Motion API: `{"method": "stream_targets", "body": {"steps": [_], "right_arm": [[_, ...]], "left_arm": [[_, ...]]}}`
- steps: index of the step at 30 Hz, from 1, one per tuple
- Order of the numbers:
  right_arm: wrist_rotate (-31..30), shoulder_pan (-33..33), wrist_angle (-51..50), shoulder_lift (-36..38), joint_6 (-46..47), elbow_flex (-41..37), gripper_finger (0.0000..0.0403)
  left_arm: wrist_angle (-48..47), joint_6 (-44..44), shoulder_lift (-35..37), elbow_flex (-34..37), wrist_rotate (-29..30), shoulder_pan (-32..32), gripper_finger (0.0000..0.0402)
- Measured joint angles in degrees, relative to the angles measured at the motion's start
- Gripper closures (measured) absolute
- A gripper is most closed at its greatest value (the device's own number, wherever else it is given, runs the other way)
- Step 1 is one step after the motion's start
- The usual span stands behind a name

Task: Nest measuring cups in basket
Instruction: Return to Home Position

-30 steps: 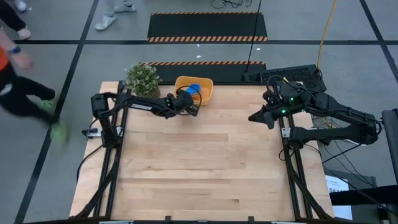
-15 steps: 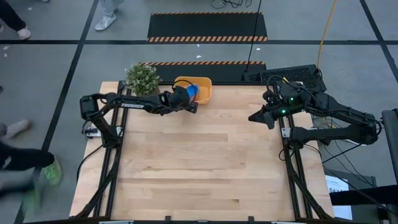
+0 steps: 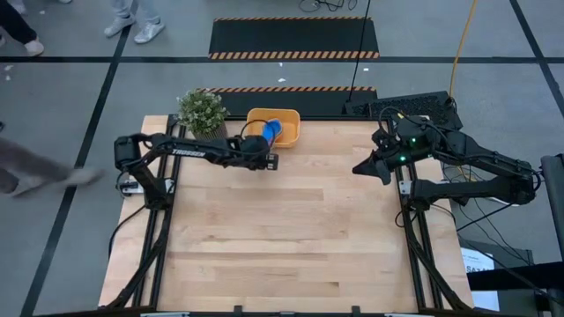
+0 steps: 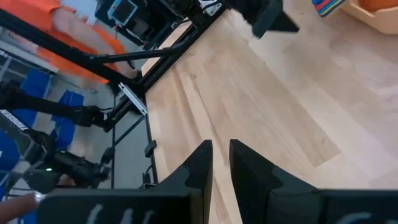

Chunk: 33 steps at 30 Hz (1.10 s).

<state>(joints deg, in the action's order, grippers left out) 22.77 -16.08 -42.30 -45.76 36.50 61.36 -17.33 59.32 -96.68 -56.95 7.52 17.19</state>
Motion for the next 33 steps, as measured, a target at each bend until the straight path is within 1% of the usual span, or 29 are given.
{"method": "stream_targets", "body": {"steps": [4, 6, 8, 11, 14, 15, 17, 19, 21, 23, 25, 27, 29, 31, 33], "right_arm": [[0.00, 0.00, 0.00, -0.02, -3.66, 0.00, 0.0358], [0.08, 0.00, 0.00, 0.07, -7.00, 0.00, 0.0358], [1.44, 0.00, 0.02, 0.31, -10.56, 0.00, 0.0359], [2.99, 0.02, -0.01, 0.86, -15.20, 0.02, 0.0369], [3.03, 0.07, -0.19, 1.55, -19.01, 0.02, 0.0391], [3.01, 0.07, -0.33, 1.82, -20.14, 0.02, 0.0396], [2.96, 0.07, -0.39, 2.22, -23.09, 0.02, 0.0400], [2.95, 0.07, -0.37, 2.73, -26.58, 0.02, 0.0400], [2.91, 0.07, -0.31, 2.80, -30.75, 0.02, 0.0402], [2.88, 0.07, -0.28, 3.06, -34.94, 0.02, 0.0402], [2.84, 0.07, 0.35, 3.13, -38.41, 0.02, 0.0402], [2.61, 0.07, 0.57, 3.15, -40.40, 0.02, 0.0402], [1.51, 0.07, 0.77, 3.13, -41.45, 0.02, 0.0402], [0.54, 0.07, 0.76, 3.19, -42.32, 0.02, 0.0402], [-0.66, 0.04, 0.78, 3.26, -43.54, 0.02, 0.0403]], "left_arm": [[0.85, -0.85, 1.34, 0.04, -2.70, -3.66, 0.0387], [2.05, -2.65, 2.99, -0.01, -2.42, -6.43, 0.0387], [1.95, -5.24, 5.29, 0.00, -1.44, -9.33, 0.0387], [2.82, -10.12, 9.11, -0.08, 1.31, -14.20, 0.0393], [0.94, -16.58, 13.09, -0.03, 4.43, -19.07, 0.0397], [0.17, -19.78, 14.21, -0.13, 4.60, -20.48, 0.0395], [-4.49, -25.57, 16.46, 0.04, 4.49, -23.07, 0.0387], [-5.71, -28.64, 17.75, -0.07, 3.96, -25.40, 0.0381], [-8.85, -28.49, 19.23, 0.09, 3.96, -27.48, 0.0379], [-7.57, -25.45, 19.39, -0.18, 4.02, -29.03, 0.0379], [-8.70, -21.00, 19.32, 0.01, 4.05, -30.28, 0.0378], [-9.51, -19.78, 19.24, 0.11, 4.95, -31.65, 0.0378], [-9.55, -20.86, 19.06, 0.73, 6.94, -33.56, 0.0378], [-8.63, -24.11, 18.92, 1.94, 11.47, -35.29, 0.0378], [-4.63, -25.64, 19.30, 3.90, 15.80, -36.53, 0.0382]]}}
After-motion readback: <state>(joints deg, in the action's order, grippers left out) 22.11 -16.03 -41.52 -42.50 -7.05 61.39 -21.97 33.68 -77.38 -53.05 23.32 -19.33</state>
